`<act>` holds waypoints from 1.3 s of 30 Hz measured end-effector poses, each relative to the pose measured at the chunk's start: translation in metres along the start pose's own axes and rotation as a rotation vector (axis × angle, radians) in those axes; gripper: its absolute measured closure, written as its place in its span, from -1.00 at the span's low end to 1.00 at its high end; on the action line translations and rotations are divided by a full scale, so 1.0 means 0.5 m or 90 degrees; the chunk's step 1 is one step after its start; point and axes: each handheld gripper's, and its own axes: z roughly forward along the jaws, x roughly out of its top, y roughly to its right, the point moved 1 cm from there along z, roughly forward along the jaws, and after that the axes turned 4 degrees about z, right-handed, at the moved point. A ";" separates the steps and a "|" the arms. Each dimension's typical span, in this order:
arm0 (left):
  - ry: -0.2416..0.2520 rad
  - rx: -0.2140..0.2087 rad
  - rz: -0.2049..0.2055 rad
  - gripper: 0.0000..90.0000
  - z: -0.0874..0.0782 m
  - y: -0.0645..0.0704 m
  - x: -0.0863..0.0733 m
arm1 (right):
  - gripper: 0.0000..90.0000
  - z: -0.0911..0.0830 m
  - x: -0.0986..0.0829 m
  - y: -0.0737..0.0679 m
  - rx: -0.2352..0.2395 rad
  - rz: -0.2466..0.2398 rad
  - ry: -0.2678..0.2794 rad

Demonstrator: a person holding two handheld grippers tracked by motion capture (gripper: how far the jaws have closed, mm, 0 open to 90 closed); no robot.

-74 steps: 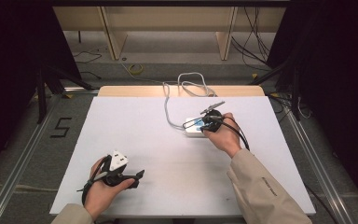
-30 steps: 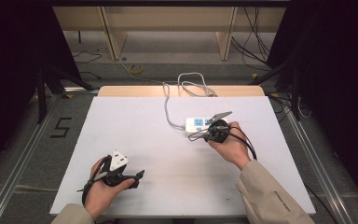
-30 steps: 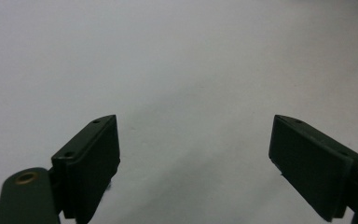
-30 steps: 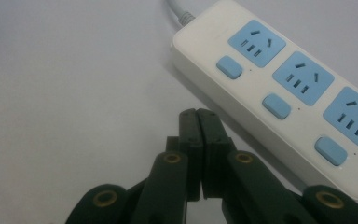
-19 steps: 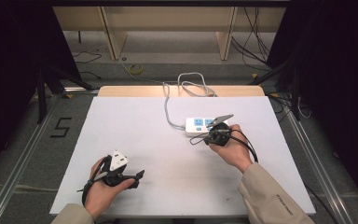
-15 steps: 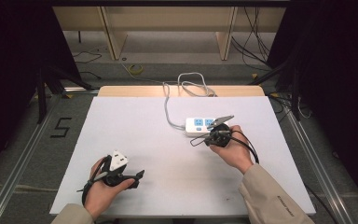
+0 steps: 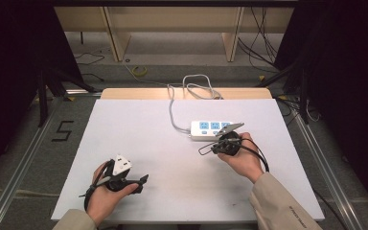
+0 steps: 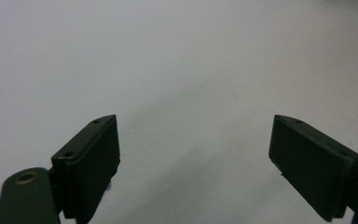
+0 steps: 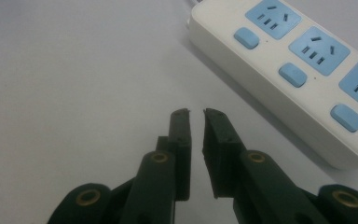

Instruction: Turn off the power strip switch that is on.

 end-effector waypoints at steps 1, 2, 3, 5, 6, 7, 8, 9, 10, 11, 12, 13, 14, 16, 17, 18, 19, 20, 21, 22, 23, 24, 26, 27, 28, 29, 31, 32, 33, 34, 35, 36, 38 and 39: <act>-0.001 0.000 0.001 -0.65 0.000 0.000 0.000 | 0.81 -0.001 -0.002 -0.001 0.000 -0.002 0.000; -0.001 0.000 0.001 -0.65 0.000 0.000 0.000 | 0.80 -0.002 -0.004 -0.001 0.000 -0.004 0.000; 0.000 0.000 0.000 -0.65 0.000 0.000 0.000 | 0.80 -0.003 -0.005 -0.002 0.000 -0.006 0.001; -0.001 0.000 0.001 -0.65 0.000 0.000 0.000 | 0.78 -0.005 -0.009 -0.004 0.001 -0.006 0.003; -0.001 0.000 0.001 -0.65 0.000 0.000 0.000 | 0.78 -0.006 -0.011 -0.004 0.001 -0.008 0.002; -0.001 0.001 0.000 -0.65 -0.001 0.000 0.000 | 0.77 -0.005 -0.013 -0.004 0.002 -0.008 0.003; -0.001 0.001 0.000 -0.65 -0.001 0.000 0.000 | 0.77 -0.006 -0.016 -0.004 0.003 -0.005 0.000; -0.001 0.001 0.000 -0.65 -0.001 0.000 0.000 | 0.76 -0.007 -0.018 -0.004 0.003 -0.005 0.000; -0.002 0.000 0.001 -0.65 -0.001 -0.001 0.000 | 0.75 -0.007 -0.021 -0.004 0.004 -0.004 -0.001; -0.002 0.000 0.001 -0.65 -0.001 -0.001 0.000 | 0.74 -0.008 -0.024 -0.004 0.004 -0.004 -0.001; -0.002 0.000 0.001 -0.65 -0.001 -0.001 0.000 | 0.74 -0.009 -0.026 -0.003 0.004 -0.003 0.001; -0.002 0.000 0.000 -0.65 -0.001 0.000 0.000 | 0.72 -0.010 -0.029 -0.003 0.006 -0.004 0.000; -0.002 0.000 0.000 -0.65 0.000 0.000 0.000 | 0.72 -0.011 -0.031 -0.003 0.006 -0.005 -0.001; -0.001 0.001 0.001 -0.65 0.000 0.000 0.000 | 0.70 -0.013 -0.035 -0.004 0.006 -0.004 0.001; -0.001 0.001 0.000 -0.65 -0.001 0.000 0.000 | 0.69 -0.015 -0.037 -0.004 0.007 -0.006 0.001; -0.001 0.002 0.000 -0.65 -0.001 0.000 0.000 | 0.67 -0.016 -0.039 -0.004 0.008 -0.004 0.002; -0.002 0.001 0.001 -0.65 -0.001 -0.001 0.000 | 0.67 -0.017 -0.041 -0.004 0.007 -0.003 0.003; -0.003 0.001 0.000 -0.65 -0.001 0.000 0.000 | 0.66 -0.018 -0.044 -0.004 0.007 -0.004 0.002; -0.001 0.001 -0.001 -0.65 0.000 0.000 -0.001 | 0.65 -0.019 -0.047 -0.005 0.007 -0.002 0.003; -0.001 0.001 -0.002 -0.65 0.000 0.000 -0.001 | 0.64 -0.020 -0.049 -0.005 0.009 -0.004 0.004; 0.000 0.001 -0.001 -0.65 0.000 0.000 0.000 | 0.62 -0.021 -0.052 -0.005 0.010 -0.001 0.005; -0.002 0.001 -0.001 -0.65 0.000 0.000 0.000 | 0.61 -0.022 -0.055 -0.005 0.012 -0.002 0.005; -0.001 0.001 -0.001 -0.65 0.000 0.000 0.000 | 0.59 -0.024 -0.059 -0.005 0.012 0.000 0.004; 0.000 0.001 -0.003 -0.65 0.000 0.000 -0.001 | 0.58 -0.025 -0.061 -0.005 0.012 0.002 0.007; -0.001 0.000 -0.002 -0.65 0.000 0.000 -0.001 | 0.57 -0.026 -0.063 -0.006 0.012 0.005 0.008; -0.001 0.001 -0.002 -0.65 0.001 0.000 -0.001 | 0.55 -0.027 -0.065 -0.006 0.014 0.003 0.009; -0.001 0.001 0.000 -0.65 0.000 0.000 0.000 | 0.51 -0.029 -0.070 -0.006 0.013 0.005 0.011; 0.000 0.002 -0.001 -0.65 0.000 0.000 0.000 | 0.50 -0.029 -0.073 -0.007 0.013 0.008 0.011; 0.000 0.001 -0.003 -0.65 0.000 0.001 -0.001 | 0.48 -0.030 -0.076 -0.007 0.014 0.011 0.013; -0.002 0.000 -0.004 -0.65 0.000 0.001 -0.001 | 0.46 -0.030 -0.080 -0.007 0.016 0.012 0.016; -0.003 0.001 -0.002 -0.65 0.000 0.000 -0.001 | 0.45 -0.031 -0.084 -0.008 0.019 0.015 0.017; -0.003 0.001 -0.003 -0.65 0.000 0.000 -0.001 | 0.43 -0.032 -0.088 -0.009 0.020 0.018 0.018; -0.003 0.002 -0.004 -0.65 0.000 -0.001 -0.001 | 0.41 -0.035 -0.096 -0.010 0.022 0.020 0.025; -0.003 0.002 -0.004 -0.65 0.000 -0.001 -0.001 | 0.40 -0.037 -0.100 -0.011 0.023 0.024 0.029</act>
